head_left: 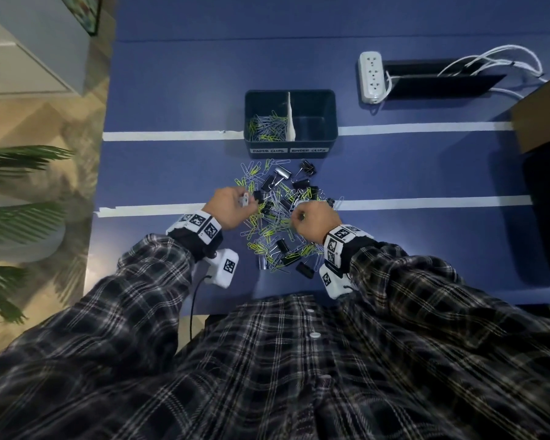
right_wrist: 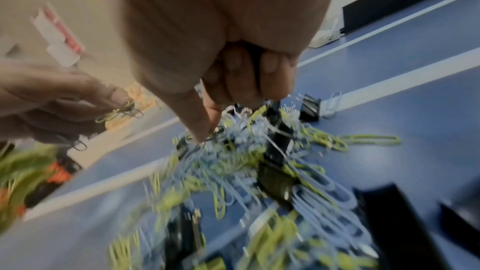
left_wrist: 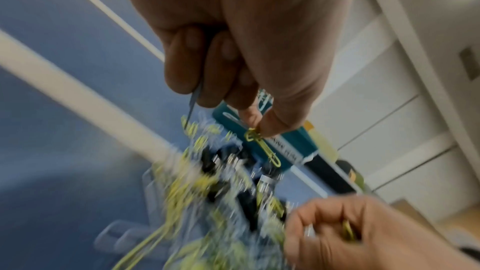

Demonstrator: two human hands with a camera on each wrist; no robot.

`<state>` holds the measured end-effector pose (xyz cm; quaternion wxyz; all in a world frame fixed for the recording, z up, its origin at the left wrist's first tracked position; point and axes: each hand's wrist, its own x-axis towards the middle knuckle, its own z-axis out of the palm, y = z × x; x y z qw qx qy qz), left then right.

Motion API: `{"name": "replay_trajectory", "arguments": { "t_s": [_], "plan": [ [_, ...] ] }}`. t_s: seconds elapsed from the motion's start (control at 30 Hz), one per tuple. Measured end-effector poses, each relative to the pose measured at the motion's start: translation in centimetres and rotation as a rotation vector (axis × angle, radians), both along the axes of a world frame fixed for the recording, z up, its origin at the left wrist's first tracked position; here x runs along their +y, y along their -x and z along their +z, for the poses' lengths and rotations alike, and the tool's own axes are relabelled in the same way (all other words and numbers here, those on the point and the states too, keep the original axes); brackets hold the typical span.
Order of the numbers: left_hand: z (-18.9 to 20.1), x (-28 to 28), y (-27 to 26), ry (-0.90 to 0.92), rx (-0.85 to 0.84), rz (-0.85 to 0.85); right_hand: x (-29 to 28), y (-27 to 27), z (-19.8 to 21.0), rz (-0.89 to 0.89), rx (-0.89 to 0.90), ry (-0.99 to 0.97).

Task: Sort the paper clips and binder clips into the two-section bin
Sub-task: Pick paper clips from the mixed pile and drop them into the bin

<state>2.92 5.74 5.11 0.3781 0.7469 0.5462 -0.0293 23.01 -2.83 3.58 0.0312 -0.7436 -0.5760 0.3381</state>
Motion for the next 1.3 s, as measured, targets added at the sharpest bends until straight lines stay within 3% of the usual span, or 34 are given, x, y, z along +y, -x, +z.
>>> {"name": "replay_trajectory", "arguments": {
  "t_s": [0.1, 0.3, 0.5, 0.6, 0.8, 0.93, 1.03, 1.17, 1.3],
  "plan": [
    [2.1, 2.5, -1.0, -0.079, -0.068, 0.074, 0.9, -0.6, 0.6, -0.101, 0.115, 0.033],
    [5.4, 9.5, -5.2, -0.172, -0.211, 0.157, 1.7, -1.7, 2.4, -0.125, 0.268, 0.086],
    [6.0, 15.2, -9.3, -0.256, -0.143, 0.229, 2.3, -2.3, 3.5, -0.281, 0.362, 0.068],
    [4.2, 16.6, -10.4, -0.187, -0.081, 0.261, 2.8, -2.9, 4.2, -0.391, 0.410, 0.046],
    [0.7, 16.2, -10.4, -0.062, -0.098, 0.190, 5.1, -3.3, 5.9, -0.553, 0.490, -0.037],
    [1.6, 14.5, -9.0, -0.188, -0.184, 0.165, 8.8, -3.3, 7.1, -0.596, 0.491, -0.148],
    [2.4, 12.0, -7.1, -0.288, -0.253, 0.199, 12.5, -3.0, 8.2, -0.554, 0.451, -0.121],
    [1.1, 7.6, -3.3, -0.270, -0.162, 0.235, 17.2, -2.7, 8.6, -0.668, 0.444, -0.067],
    [-2.1, 4.0, 0.5, -0.125, 0.033, 0.132, 20.0, -0.6, 9.3, -0.526, 0.524, 0.073]
  ]
}}
